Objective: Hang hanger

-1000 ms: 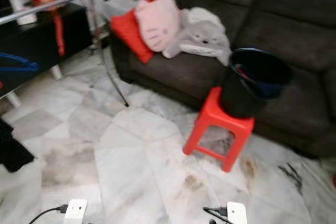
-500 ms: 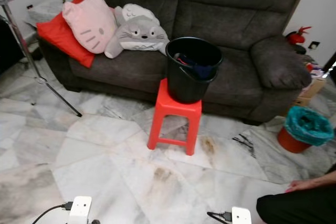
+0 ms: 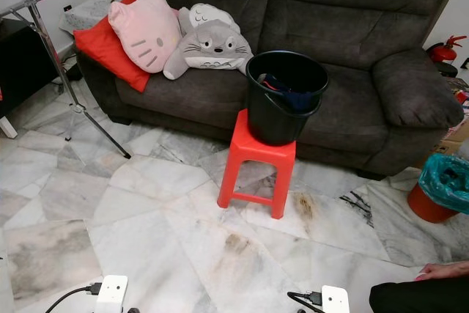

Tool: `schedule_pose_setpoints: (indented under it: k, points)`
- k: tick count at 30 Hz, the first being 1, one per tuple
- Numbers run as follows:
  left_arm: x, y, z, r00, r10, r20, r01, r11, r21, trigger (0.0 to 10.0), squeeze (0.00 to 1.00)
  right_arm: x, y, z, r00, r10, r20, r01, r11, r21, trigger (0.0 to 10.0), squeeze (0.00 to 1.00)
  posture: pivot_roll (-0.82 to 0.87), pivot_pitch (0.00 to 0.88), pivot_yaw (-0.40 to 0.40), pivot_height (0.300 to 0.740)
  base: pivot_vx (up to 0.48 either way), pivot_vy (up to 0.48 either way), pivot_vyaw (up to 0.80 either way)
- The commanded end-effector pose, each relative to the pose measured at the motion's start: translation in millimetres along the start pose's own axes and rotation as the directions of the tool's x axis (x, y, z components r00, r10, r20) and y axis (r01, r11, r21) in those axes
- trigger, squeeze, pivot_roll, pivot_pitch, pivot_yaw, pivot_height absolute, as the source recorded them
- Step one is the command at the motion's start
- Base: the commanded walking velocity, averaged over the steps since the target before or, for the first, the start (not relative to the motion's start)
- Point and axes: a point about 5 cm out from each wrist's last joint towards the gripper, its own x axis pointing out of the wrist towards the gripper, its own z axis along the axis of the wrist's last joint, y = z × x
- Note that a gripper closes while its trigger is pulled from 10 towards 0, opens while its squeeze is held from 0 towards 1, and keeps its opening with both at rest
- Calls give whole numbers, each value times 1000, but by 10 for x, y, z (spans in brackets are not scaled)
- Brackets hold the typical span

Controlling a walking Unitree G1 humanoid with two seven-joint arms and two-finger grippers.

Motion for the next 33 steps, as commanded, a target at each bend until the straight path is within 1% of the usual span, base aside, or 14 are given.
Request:
schedule_pose_setpoints:
  k: [1, 3, 17, 33]
  points:
    - [-6, -6, -51, 1000, -11, -22, 11, 1000, 21, 10000, 0, -2, -17, -2, 1000, -10, 0, 10, 1000, 8, 10000, 0, -23, 0, -62, 740, 285, 0, 0]
    - [-5, -6, -46, 1000, -14, -22, 14, 999, 30, 10000, 0, -1, -17, -3, 1000, -11, -3, 11, 1000, 7, 10000, 0, -21, 0, -63, 740, 291, 0, 0]
    - [-4, -12, -43, 1000, -13, -23, 13, 1000, 13, 10000, 0, 0, -24, 11, 1000, -13, 4, 13, 1000, 7, 10000, 0, -24, 0, -70, 740, 328, 0, 0]
    - [-3, -6, -42, 999, -20, -29, 21, 1000, 21, 10000, 0, 1, -24, 13, 1000, -24, 4, 24, 1000, 0, 10000, 0, -43, 0, -64, 740, 349, 0, 0]
